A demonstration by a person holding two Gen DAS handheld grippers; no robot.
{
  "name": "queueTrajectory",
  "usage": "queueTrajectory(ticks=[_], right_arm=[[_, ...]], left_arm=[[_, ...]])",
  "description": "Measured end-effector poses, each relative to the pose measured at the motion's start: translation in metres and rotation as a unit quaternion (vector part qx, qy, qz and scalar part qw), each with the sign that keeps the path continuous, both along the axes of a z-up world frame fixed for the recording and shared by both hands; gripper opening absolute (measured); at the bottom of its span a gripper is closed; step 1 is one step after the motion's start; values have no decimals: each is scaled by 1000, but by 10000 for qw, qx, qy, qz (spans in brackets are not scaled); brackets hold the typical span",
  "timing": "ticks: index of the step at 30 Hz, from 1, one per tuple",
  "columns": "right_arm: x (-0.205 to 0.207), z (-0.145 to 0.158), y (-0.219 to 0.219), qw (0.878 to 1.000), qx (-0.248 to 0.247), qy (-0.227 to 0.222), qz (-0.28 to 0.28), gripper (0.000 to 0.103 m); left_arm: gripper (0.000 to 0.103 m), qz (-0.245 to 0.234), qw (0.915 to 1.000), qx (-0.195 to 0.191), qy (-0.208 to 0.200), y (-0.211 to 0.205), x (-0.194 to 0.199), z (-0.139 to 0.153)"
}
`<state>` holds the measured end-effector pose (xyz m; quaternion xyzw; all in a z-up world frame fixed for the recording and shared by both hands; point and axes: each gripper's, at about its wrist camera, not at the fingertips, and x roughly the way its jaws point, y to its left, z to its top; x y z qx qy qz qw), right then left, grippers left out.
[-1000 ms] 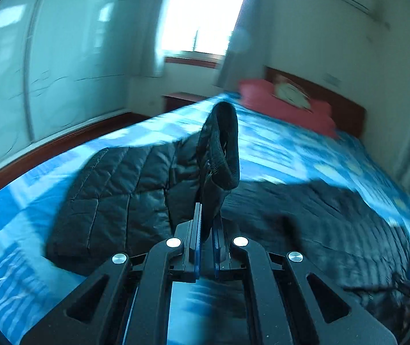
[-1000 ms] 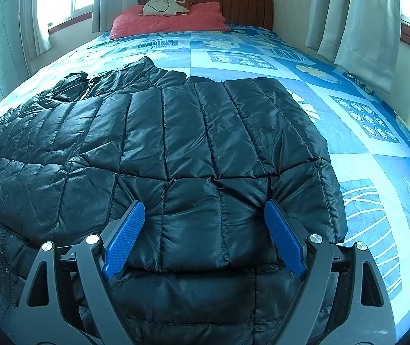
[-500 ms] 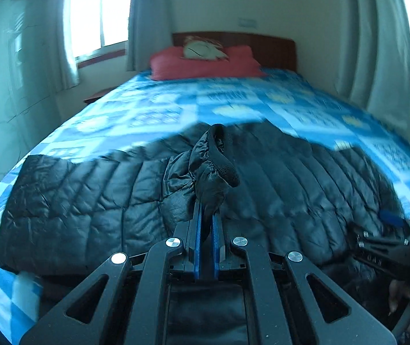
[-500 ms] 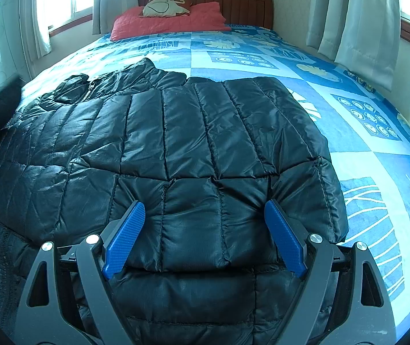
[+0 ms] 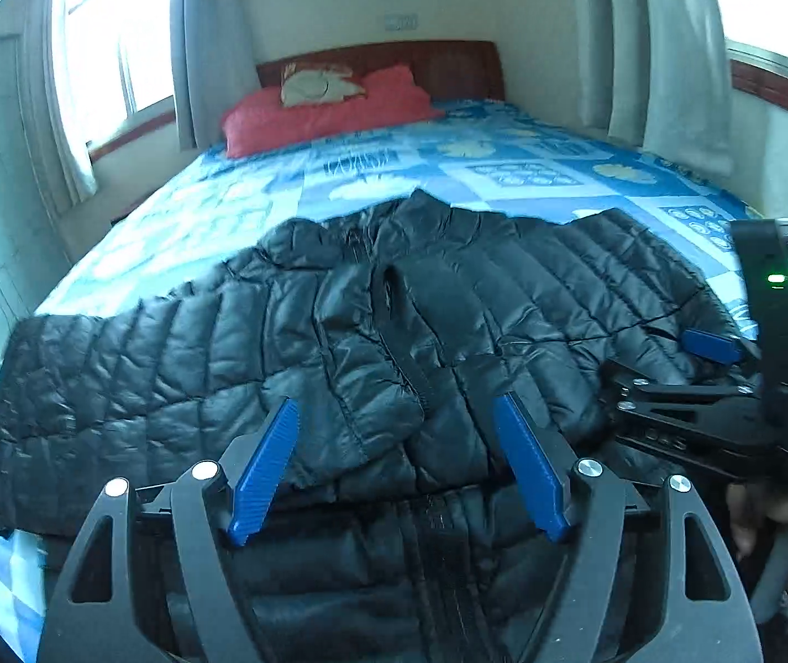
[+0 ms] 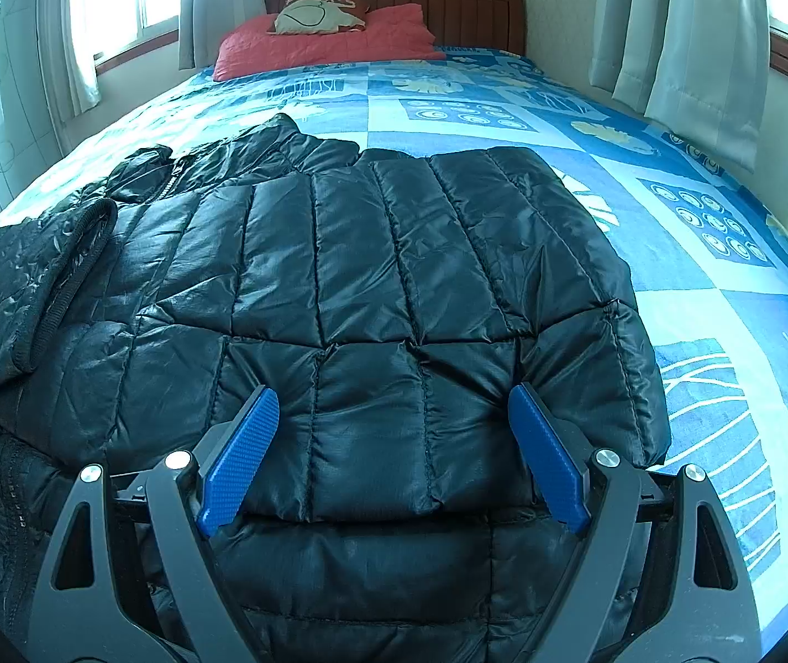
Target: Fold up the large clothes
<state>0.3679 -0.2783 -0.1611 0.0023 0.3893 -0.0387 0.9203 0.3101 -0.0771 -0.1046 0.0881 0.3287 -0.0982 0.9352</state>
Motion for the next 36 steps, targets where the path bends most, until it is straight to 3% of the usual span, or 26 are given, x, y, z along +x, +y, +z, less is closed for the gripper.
queueTrajectory(ticks=[6,11,15,18,19,20,21,23,29,36], right_arm=[[-5,14,18,9994,-317,-41,-107,85],[-12,44,65,9984,289,-310,387,85],[10,48,115,9935,749,-146,848,85],[32,37,138,9910,984,108,904,85],[39,30,144,9888,1131,289,927,80],[43,25,147,9866,1255,424,955,49],[48,18,150,9827,1438,619,986,33],[47,18,147,9810,1624,560,897,21],[25,47,103,9885,1457,-23,410,17],[17,65,20,9943,991,-230,-320,17]], left_arm=[[73,319,9993,-204,-46,47,-28,14],[73,1032,9942,-114,-267,115,-44,16],[73,1506,9881,58,-301,162,-49,11],[73,1802,9835,-21,-170,190,-49,5],[73,1862,9824,-65,-141,196,-49,3],[73,1917,9813,-97,-114,201,-48,2],[73,1952,9806,-107,-108,205,-48,2],[73,1984,9800,-139,-121,210,-46,3],[73,1867,9820,-144,-256,206,-41,9],[73,1677,9848,-343,-280,191,-28,12]])
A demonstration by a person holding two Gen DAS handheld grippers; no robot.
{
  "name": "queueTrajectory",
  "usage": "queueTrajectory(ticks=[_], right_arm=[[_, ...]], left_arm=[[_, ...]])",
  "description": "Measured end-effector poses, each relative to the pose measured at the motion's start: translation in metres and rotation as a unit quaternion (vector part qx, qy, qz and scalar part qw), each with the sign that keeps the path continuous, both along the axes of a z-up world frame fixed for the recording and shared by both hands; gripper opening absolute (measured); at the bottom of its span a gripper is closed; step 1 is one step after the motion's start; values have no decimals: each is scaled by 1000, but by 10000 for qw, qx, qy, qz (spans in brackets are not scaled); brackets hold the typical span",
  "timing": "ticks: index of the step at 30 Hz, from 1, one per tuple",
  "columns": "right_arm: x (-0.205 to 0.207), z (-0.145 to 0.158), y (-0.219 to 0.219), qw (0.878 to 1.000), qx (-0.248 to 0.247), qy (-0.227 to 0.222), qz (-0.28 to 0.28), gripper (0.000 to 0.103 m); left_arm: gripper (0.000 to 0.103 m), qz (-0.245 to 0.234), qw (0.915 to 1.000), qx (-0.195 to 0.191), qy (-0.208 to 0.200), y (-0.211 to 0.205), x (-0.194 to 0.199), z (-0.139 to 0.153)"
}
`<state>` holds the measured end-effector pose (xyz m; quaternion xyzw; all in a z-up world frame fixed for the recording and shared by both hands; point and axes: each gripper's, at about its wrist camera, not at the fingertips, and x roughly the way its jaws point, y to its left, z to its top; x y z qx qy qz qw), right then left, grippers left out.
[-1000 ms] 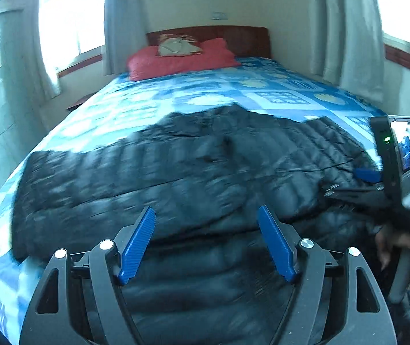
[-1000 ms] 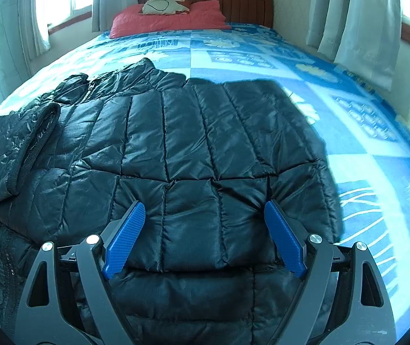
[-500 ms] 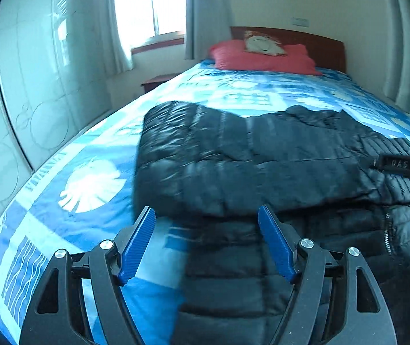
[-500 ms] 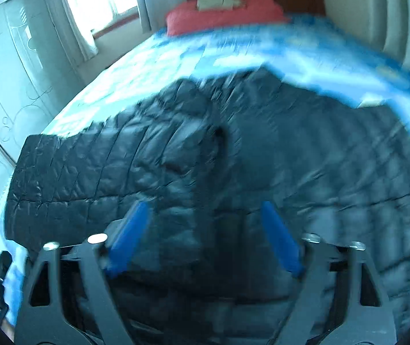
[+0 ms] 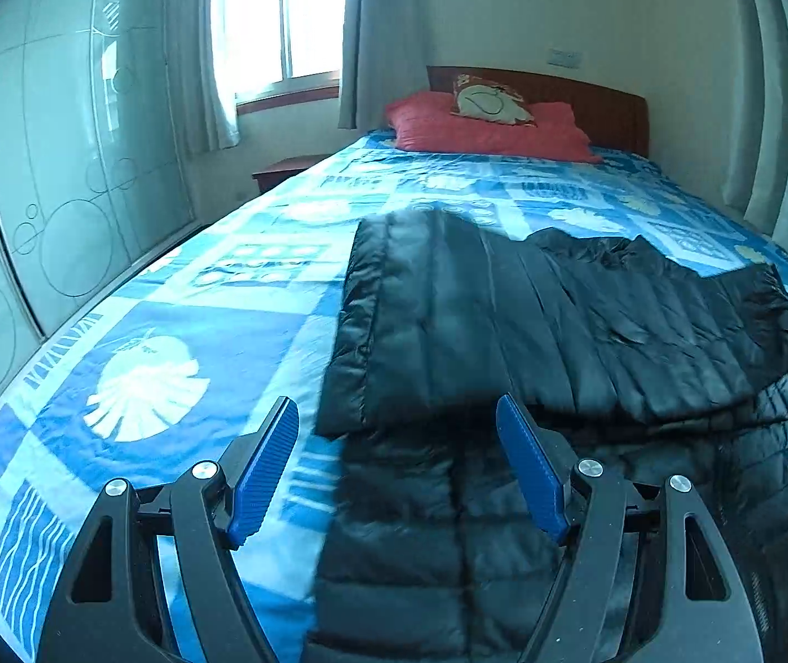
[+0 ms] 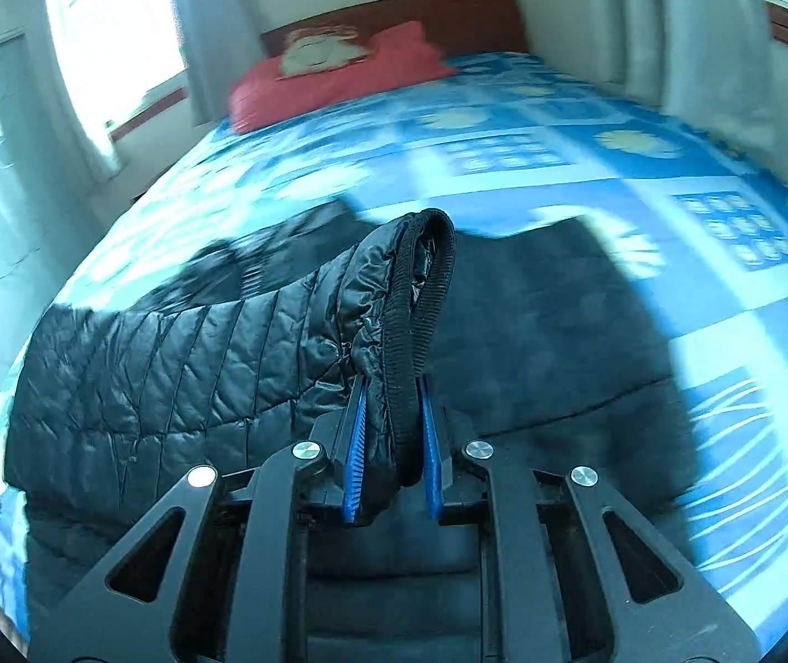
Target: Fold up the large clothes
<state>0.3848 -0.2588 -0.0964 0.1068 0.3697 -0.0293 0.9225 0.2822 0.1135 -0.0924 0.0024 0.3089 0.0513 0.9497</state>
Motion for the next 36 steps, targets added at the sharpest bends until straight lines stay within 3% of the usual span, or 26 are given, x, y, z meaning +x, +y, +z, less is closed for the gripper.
queueTrajectory(ticks=[4,10,14,17,21,24,26,27,31,34,36], right_arm=[[3,-12,-37,9995,-116,196,-241,17],[3,-43,-52,9980,-318,497,-237,18],[2,-50,-52,9972,-532,487,-213,19],[5,-53,-53,9971,-549,484,-188,20],[4,-53,-52,9968,-612,472,-187,21],[0,-46,-48,9974,-558,429,-158,28],[-6,-39,-47,9984,-443,334,-97,52],[-12,-32,-44,9988,-429,202,-105,57],[-22,-6,-27,9986,-476,-223,-18,59],[-9,-4,-9,9990,-351,-185,204,59],[2,-10,3,9988,-374,-97,306,59]], left_arm=[[73,-117,9999,-46,-3,-10,21,1],[73,66,9993,-281,243,-3,63,-8],[73,480,9960,86,752,7,93,-32],[74,513,9920,13,1149,12,105,-50],[75,475,9899,286,1308,5,109,-60],[75,431,9914,290,1201,5,102,-50],[75,354,9931,342,1063,9,89,-38],[75,334,9939,359,992,11,83,-33],[75,360,9976,315,493,18,66,-4],[75,184,9997,-49,139,10,69,16],[75,8,9999,-114,128,0,80,17]])
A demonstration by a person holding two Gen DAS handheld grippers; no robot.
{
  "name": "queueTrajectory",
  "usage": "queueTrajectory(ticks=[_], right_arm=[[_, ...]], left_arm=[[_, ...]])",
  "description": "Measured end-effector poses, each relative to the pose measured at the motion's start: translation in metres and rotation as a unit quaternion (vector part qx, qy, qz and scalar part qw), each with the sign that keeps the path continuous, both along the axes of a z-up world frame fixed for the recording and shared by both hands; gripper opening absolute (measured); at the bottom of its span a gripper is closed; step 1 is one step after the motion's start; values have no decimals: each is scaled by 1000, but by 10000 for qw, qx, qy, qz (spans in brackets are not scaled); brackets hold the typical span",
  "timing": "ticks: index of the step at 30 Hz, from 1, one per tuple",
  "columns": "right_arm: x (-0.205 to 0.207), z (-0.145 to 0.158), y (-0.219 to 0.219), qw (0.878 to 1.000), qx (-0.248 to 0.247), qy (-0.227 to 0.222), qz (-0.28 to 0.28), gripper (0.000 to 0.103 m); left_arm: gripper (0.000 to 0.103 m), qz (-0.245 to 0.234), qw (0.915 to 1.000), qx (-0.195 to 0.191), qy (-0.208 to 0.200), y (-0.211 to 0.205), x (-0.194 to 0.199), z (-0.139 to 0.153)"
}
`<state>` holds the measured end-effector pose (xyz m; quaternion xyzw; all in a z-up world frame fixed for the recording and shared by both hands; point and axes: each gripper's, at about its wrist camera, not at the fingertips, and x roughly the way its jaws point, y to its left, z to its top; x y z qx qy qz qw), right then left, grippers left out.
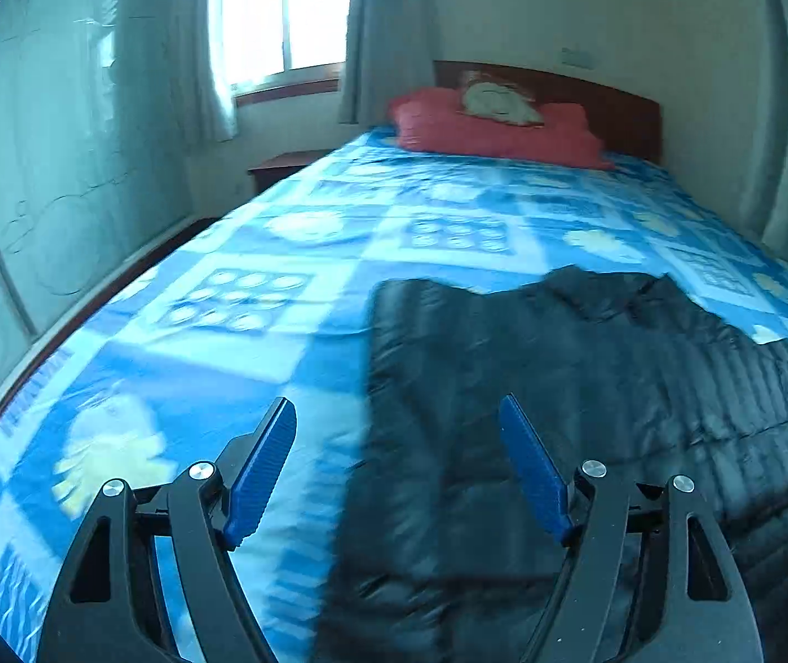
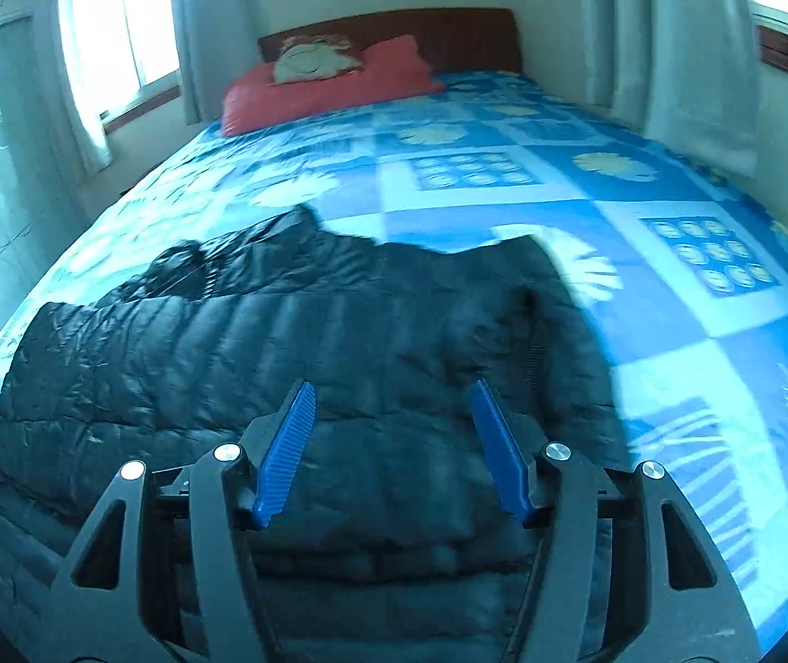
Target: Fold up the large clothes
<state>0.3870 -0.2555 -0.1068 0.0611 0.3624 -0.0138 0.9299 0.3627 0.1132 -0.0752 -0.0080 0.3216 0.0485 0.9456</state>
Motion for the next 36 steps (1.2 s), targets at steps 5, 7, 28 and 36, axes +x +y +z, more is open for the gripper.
queueTrajectory(ticks=[5,7,28,36], right_arm=[[26,-44,13,9979,-73,644,72,62],[26,-46,12,9981,-16,612,85,62],[85,-50,8,9981,-402,465,-74,70],[59,-27,-2,9992,-110,363,-90,71]], left_arm=[[76,150,9957,304,865,-14,45,-52],[77,92,9944,294,1008,-11,49,-68],[83,455,9922,-92,1160,19,120,-81],[84,433,9883,-861,1186,41,99,-62]])
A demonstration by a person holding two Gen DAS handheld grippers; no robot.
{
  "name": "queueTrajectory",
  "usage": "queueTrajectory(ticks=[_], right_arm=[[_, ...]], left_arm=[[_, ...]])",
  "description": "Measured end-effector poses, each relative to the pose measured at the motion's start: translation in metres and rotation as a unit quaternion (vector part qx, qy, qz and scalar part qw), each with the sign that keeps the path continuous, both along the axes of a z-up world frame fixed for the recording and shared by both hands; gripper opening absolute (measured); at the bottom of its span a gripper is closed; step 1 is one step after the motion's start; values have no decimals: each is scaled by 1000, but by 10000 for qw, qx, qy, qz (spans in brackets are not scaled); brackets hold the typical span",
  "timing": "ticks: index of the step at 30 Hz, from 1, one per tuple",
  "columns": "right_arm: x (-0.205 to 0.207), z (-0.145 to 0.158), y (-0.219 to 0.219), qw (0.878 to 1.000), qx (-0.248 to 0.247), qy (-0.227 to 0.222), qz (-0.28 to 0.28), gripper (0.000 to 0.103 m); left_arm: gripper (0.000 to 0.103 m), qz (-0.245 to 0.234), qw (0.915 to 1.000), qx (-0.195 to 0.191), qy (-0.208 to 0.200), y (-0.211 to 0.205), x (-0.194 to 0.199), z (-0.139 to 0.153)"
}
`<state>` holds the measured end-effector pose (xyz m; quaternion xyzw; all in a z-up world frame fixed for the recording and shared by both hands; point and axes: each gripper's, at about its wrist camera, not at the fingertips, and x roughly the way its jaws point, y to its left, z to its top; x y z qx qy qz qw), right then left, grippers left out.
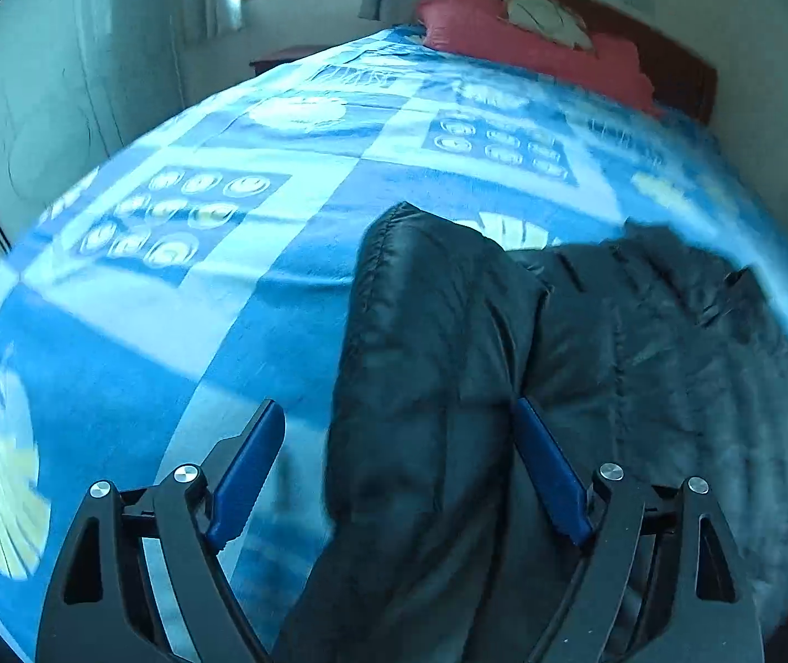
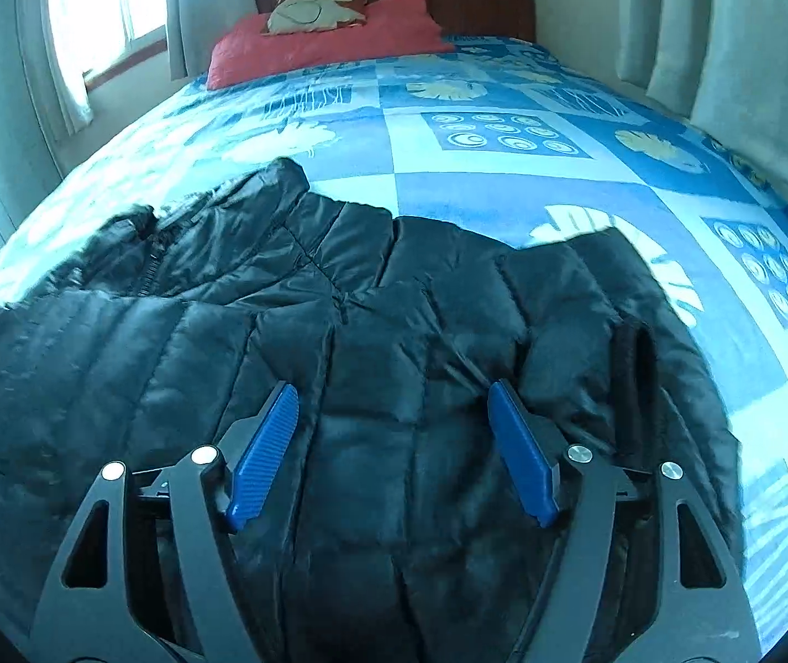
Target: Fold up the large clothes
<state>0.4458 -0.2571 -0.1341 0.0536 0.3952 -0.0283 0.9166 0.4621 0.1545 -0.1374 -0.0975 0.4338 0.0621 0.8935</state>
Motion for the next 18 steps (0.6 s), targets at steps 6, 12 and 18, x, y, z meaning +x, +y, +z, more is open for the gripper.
queueTrajectory(ticks=[6,12,18], right_arm=[[-89,16,-29,9999,50,-63,-60,71],[-180,6,-62,9991,-1,268,-333,71],[-265,-12,-82,9956,69,754,-551,71]], left_arm=[[84,-215,9988,-118,-424,17,-92,25],[84,-380,9979,-354,-379,28,-187,24],[84,-565,9963,-641,-79,30,-264,9]])
